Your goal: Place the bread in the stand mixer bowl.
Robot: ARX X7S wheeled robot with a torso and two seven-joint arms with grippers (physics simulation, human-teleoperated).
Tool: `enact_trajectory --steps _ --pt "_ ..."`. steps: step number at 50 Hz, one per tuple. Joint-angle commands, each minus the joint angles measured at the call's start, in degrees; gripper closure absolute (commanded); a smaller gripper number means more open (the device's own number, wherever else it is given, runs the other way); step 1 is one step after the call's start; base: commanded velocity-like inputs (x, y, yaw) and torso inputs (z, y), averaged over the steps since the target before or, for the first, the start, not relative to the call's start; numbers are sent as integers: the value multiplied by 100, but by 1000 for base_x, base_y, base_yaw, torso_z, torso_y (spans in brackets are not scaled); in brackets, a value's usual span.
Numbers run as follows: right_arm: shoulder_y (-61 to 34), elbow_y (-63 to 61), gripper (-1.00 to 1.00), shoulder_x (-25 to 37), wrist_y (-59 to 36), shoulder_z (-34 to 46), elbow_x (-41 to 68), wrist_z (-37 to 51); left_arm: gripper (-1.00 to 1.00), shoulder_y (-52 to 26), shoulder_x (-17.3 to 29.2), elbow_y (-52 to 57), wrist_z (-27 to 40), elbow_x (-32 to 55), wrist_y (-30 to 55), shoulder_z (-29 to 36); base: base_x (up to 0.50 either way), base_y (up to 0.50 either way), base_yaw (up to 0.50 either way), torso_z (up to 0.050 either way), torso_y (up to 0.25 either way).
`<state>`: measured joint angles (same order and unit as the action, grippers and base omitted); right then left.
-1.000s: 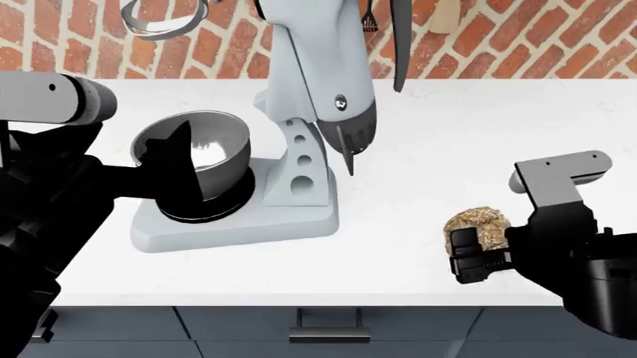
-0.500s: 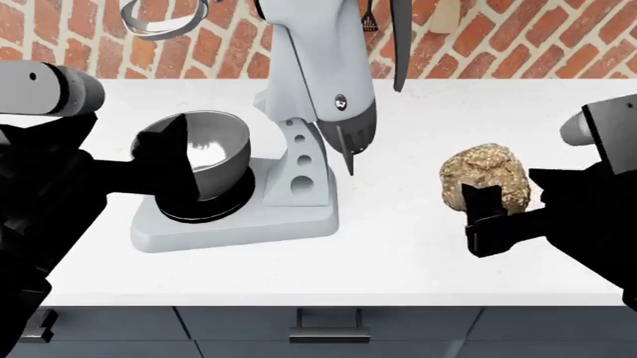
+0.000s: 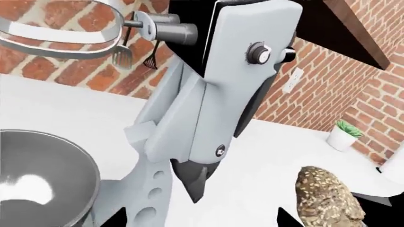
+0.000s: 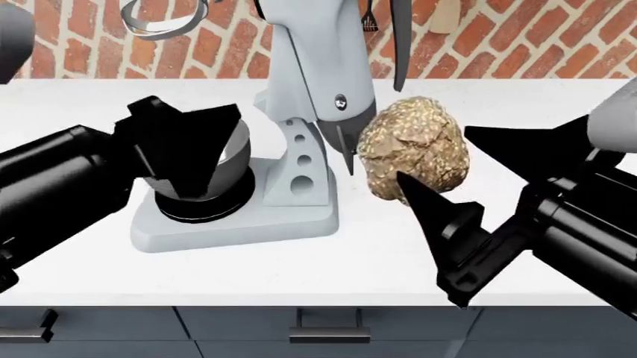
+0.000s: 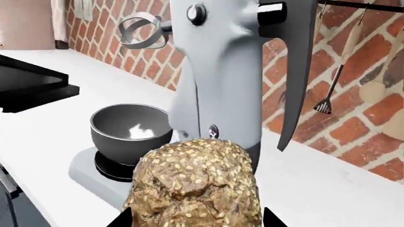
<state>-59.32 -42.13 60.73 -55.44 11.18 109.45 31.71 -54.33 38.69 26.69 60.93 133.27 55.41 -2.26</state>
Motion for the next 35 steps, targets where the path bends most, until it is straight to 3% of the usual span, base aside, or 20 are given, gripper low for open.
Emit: enact_trajectory --steps 1,8,15,23,35 --pt "-3 -278 100 -119 221 -538 -73 -851 -100 -197 -247 -1057 -985 727 222 102 0 0 0 0 0" --pt "266 -278 100 -122 294 -806 -286 -1210 -100 -225 -268 -1682 -2120 595 1067 -277 0 0 0 0 0" --pt "589 -300 100 -106 394 -1079 -439 -1442 -100 -96 -233 -2623 -2820 336 1397 -586 0 0 0 0 0" --pt "638 -340 100 -110 436 -1147 -450 -1475 -100 43 -217 -2761 -3258 -209 1902 -743 0 0 0 0 0" --pt "413 -471 100 -216 440 -1020 -323 -1492 -100 40 -268 -3163 -3786 -304 2338 -589 0 0 0 0 0"
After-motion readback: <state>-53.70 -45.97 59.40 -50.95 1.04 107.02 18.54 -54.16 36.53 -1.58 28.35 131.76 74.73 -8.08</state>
